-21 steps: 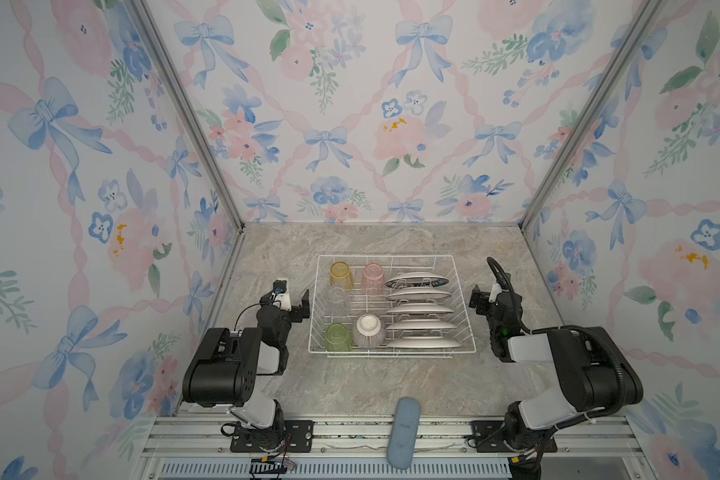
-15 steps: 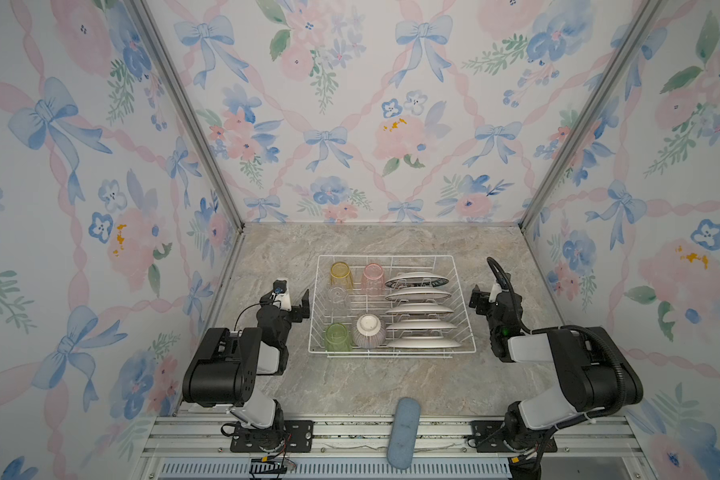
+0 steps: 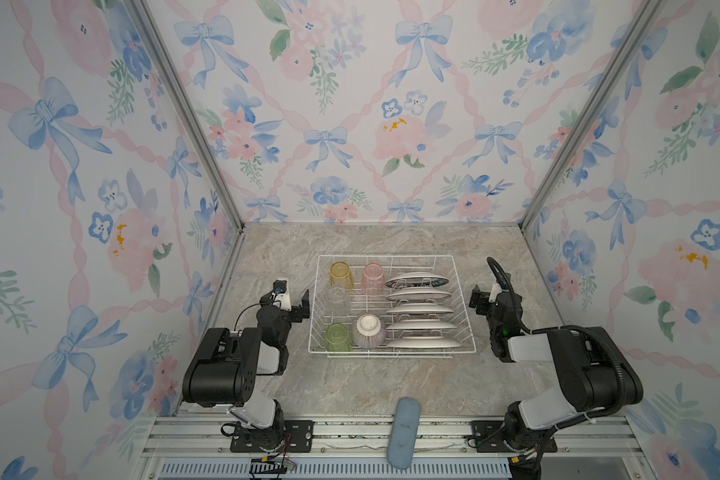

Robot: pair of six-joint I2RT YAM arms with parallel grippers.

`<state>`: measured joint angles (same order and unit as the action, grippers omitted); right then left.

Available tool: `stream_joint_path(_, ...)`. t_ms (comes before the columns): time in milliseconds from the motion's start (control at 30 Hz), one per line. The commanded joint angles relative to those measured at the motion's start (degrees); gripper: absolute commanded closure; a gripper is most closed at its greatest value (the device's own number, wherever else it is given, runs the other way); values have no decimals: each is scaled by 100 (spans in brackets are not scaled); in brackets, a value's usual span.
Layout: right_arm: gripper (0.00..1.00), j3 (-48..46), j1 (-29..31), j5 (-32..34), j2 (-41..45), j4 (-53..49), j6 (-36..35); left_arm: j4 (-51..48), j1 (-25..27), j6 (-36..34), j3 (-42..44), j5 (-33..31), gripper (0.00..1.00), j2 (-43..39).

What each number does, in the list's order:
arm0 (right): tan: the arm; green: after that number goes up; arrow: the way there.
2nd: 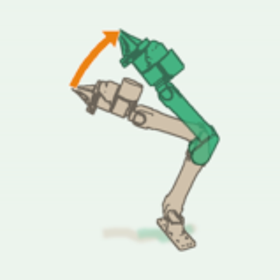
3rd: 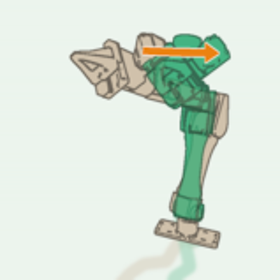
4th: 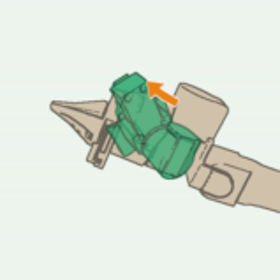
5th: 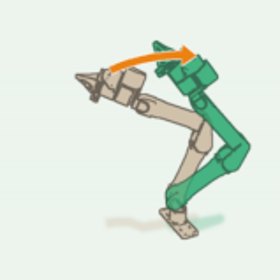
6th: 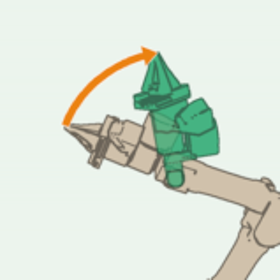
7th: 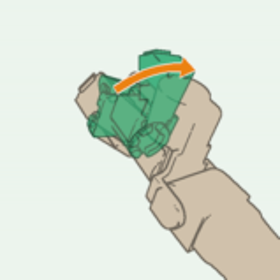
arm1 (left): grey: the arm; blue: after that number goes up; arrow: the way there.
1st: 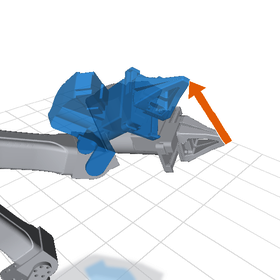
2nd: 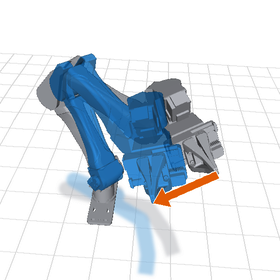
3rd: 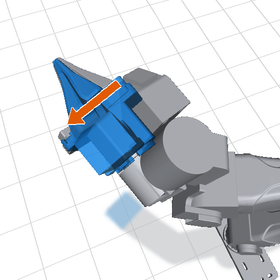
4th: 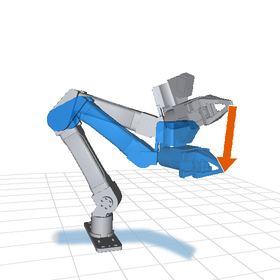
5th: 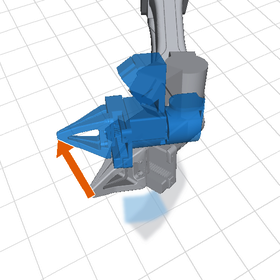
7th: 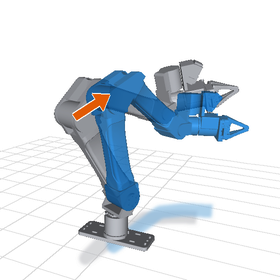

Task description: Unload the mixed dishes from the dish rack

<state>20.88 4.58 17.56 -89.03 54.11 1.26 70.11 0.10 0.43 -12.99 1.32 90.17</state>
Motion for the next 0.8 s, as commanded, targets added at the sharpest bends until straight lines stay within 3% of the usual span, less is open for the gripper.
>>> stream_joint_path(0,3,47,-10,-40,18,3,55,12,28,-16,-49,73,2,-24)
stream_joint_path(400,3,47,-10,-34,18,12,56,13,17,-16,-45,72,3,-24)
stream_joint_path(500,1,47,-12,-35,18,7,56,11,17,-15,-41,73,9,-27)
stream_joint_path(600,3,47,-10,-34,22,12,58,-396,25,-8,-234,-20,24,-182)
stream_joint_path(767,4,47,-10,-40,17,17,52,-2993,355,145,-1315,-547,44,-1165)
